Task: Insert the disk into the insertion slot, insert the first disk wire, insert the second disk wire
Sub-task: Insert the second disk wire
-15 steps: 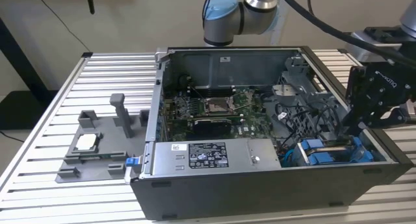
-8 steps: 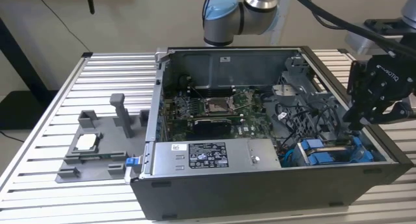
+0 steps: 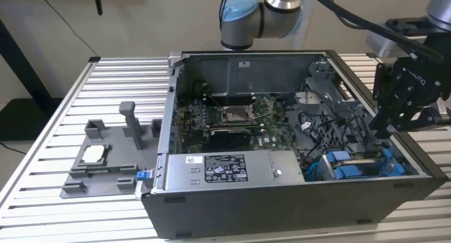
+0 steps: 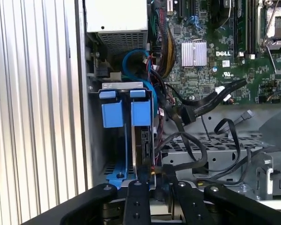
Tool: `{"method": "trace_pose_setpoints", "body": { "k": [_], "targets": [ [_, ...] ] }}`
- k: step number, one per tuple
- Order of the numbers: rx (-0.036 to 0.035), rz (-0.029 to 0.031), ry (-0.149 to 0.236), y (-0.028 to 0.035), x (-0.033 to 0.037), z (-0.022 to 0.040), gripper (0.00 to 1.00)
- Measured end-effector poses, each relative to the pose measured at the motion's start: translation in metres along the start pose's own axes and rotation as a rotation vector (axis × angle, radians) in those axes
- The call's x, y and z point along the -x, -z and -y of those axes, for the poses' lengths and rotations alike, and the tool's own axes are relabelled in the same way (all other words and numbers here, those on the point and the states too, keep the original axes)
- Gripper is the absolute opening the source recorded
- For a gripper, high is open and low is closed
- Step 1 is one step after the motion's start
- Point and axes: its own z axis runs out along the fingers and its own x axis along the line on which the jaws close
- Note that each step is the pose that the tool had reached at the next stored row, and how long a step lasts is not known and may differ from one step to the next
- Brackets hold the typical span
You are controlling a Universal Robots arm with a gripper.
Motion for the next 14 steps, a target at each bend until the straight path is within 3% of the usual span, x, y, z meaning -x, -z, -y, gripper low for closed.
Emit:
{"method": "trace_pose_setpoints", "body": {
  "k": [14],
  "targets": [
    [-0.051, 0.0028, 0.0, 0.0004, 0.0117, -0.0304, 0.27]
  ]
}}
